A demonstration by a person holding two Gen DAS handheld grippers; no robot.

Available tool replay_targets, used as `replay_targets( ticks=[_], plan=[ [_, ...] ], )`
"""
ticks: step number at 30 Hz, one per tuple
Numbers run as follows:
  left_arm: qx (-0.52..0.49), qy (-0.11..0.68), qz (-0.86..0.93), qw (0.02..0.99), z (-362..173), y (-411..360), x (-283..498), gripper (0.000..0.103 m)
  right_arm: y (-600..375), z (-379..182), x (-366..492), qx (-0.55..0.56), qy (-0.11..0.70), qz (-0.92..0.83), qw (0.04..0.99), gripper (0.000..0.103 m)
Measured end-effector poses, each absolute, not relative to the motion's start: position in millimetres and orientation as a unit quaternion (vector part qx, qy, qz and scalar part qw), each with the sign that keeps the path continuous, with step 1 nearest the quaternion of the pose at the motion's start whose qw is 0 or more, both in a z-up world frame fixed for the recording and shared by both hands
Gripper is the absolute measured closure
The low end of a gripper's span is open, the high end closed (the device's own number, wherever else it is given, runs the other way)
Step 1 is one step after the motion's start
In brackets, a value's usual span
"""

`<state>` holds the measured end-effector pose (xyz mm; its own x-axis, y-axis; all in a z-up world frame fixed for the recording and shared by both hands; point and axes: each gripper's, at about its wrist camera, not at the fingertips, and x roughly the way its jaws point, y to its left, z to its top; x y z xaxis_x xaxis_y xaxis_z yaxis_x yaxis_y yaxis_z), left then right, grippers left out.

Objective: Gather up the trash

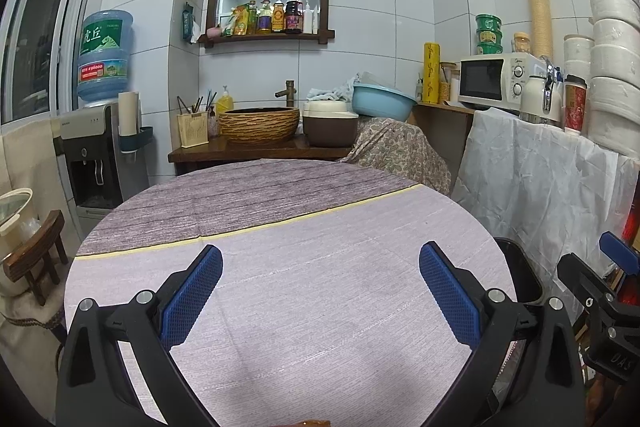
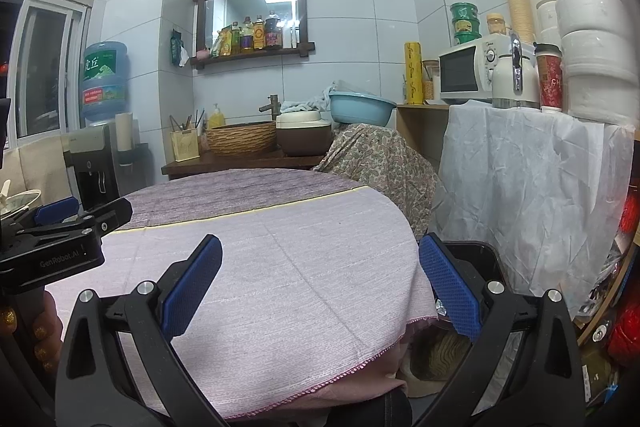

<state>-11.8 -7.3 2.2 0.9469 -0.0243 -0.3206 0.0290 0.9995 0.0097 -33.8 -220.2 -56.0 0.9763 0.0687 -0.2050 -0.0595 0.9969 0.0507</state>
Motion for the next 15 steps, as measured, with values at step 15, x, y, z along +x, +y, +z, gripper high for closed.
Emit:
replay_targets(
  ticks=[15],
  plan=[
    [0.006,0.164,-0.016,0.986,2.2,-6.3,-11.2,0.005,-219.1,-55.8,-34.1,0.022,0.104,0.033,0.994,0.006]
  ],
)
